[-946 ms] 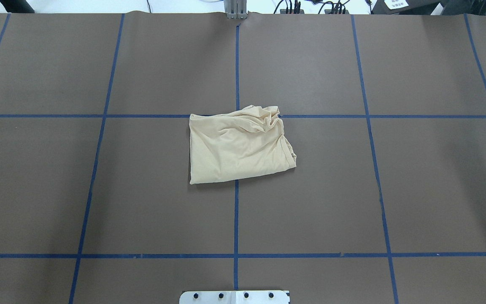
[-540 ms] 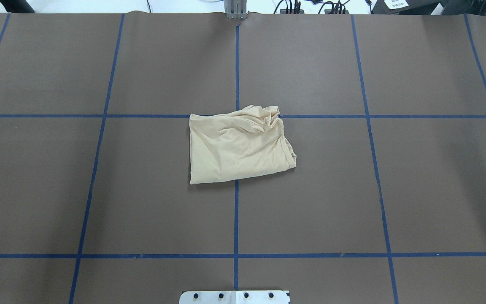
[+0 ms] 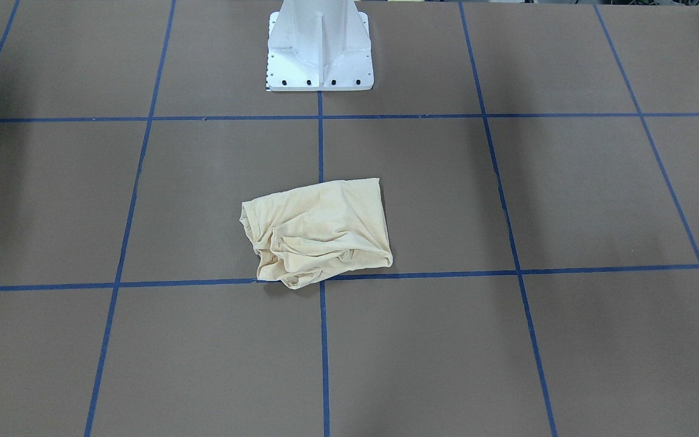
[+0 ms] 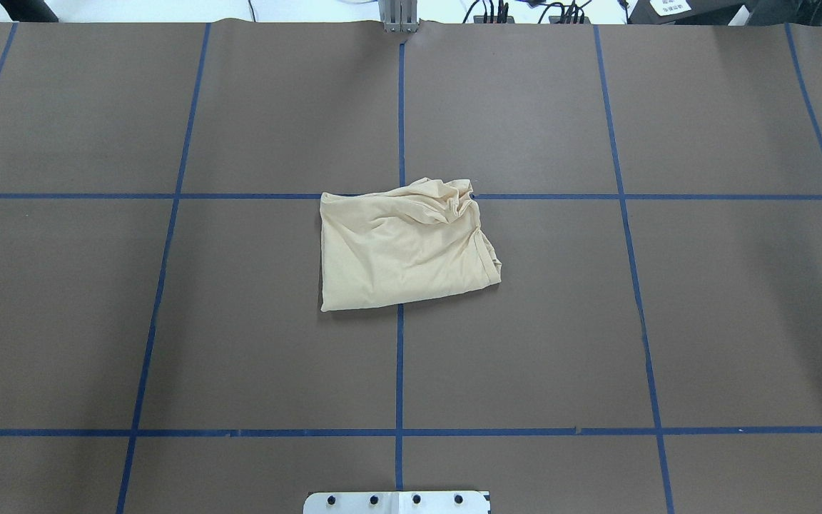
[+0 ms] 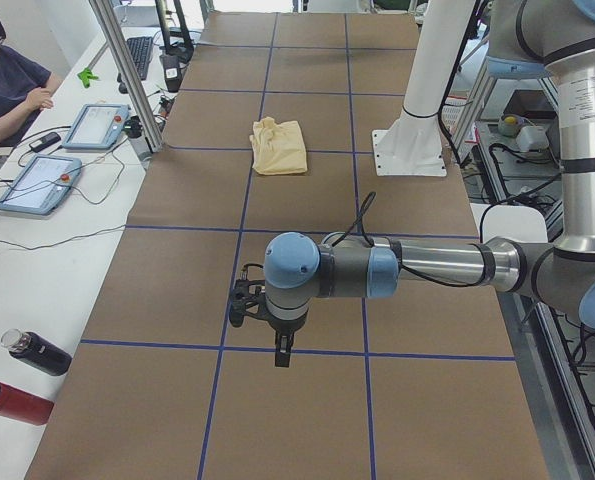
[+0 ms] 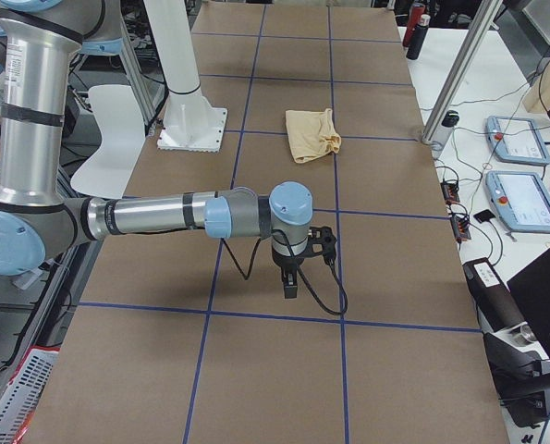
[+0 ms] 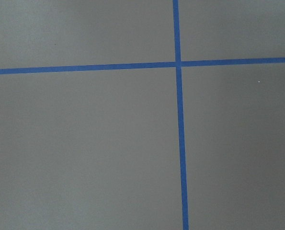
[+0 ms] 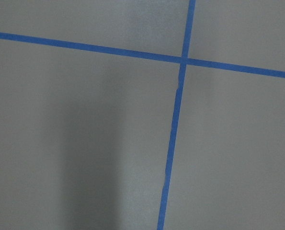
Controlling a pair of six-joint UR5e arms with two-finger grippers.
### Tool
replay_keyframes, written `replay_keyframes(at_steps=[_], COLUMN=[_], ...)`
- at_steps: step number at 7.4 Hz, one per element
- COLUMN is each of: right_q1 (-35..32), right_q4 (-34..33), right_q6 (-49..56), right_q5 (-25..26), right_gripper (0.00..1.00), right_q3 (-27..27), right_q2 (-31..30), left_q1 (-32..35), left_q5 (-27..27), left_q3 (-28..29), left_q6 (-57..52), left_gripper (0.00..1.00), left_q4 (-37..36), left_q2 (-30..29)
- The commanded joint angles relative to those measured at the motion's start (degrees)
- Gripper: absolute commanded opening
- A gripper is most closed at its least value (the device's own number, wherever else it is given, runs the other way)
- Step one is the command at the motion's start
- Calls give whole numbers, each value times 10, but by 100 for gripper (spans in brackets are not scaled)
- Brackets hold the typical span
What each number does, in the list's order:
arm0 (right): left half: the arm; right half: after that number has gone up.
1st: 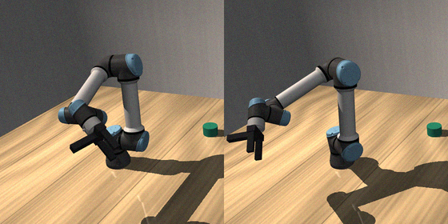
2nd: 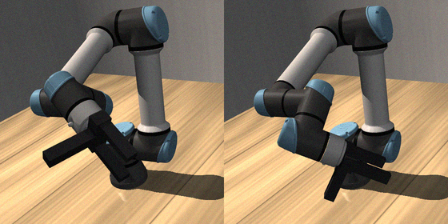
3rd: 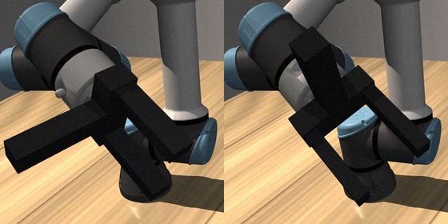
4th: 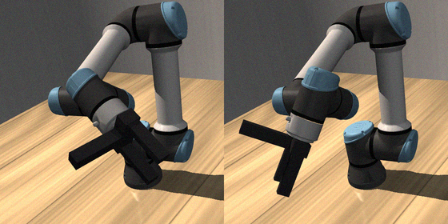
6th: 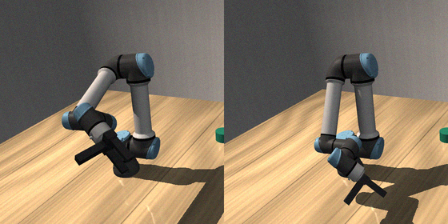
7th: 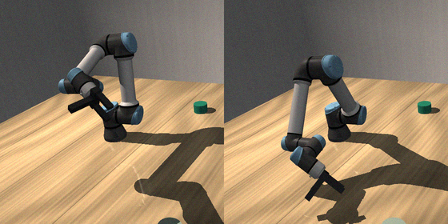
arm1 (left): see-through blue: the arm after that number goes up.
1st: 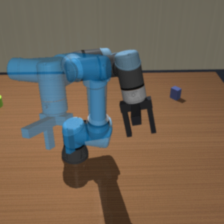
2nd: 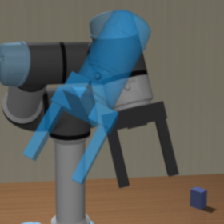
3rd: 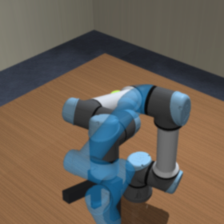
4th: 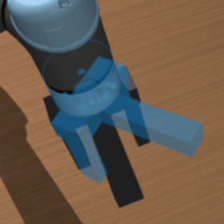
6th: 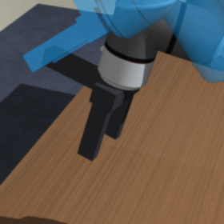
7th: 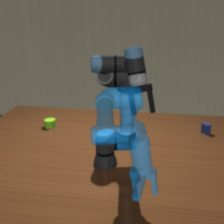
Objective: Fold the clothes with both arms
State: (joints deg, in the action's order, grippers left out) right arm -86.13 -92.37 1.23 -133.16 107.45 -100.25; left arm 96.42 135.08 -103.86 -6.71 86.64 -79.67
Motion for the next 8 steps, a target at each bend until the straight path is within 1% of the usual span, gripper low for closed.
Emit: replay_keyframes(at_steps=[1,8], right_q1=[-1,-1], right_q4=[0,0], right_q6=[0,-1], right_q5=[1,1], right_gripper=[100,100], right_q3=[0,9], right_q2=[0,-12], left_q1=[0,0], left_q5=[0,1], left_q3=[1,1], left_q6=[0,0], left_gripper=[100,100], left_q4=[-1,-1], left_q2=[0,0])
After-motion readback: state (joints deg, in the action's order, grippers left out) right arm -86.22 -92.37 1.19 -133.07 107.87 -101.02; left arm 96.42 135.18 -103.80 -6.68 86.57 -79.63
